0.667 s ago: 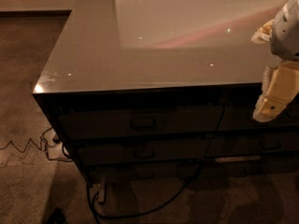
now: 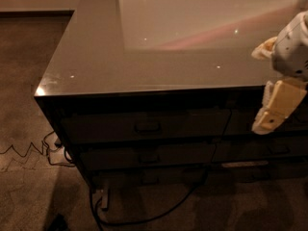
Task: Open top drawer
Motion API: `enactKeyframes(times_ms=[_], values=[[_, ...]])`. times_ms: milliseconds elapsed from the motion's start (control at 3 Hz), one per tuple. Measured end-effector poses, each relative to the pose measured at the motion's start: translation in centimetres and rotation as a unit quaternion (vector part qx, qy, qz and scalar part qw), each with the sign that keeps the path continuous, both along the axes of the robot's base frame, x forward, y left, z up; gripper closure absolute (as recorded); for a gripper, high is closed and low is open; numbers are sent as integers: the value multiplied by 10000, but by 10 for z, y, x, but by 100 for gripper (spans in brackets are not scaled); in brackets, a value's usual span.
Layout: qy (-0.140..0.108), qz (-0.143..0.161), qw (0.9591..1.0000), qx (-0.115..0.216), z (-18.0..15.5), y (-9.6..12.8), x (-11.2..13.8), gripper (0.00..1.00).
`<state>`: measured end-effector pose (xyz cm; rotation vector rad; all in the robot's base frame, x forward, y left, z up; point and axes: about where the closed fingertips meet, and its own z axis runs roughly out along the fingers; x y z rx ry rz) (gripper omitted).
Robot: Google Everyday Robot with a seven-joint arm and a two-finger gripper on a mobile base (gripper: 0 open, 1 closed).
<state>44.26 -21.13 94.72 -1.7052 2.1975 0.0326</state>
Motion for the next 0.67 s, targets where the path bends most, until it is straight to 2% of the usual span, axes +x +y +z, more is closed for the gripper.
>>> enactKeyframes(times_ms=[333, 667], values=[[263, 245, 9990, 259, -41, 28, 6, 0], [509, 475, 9971, 314, -78, 54, 10, 0]])
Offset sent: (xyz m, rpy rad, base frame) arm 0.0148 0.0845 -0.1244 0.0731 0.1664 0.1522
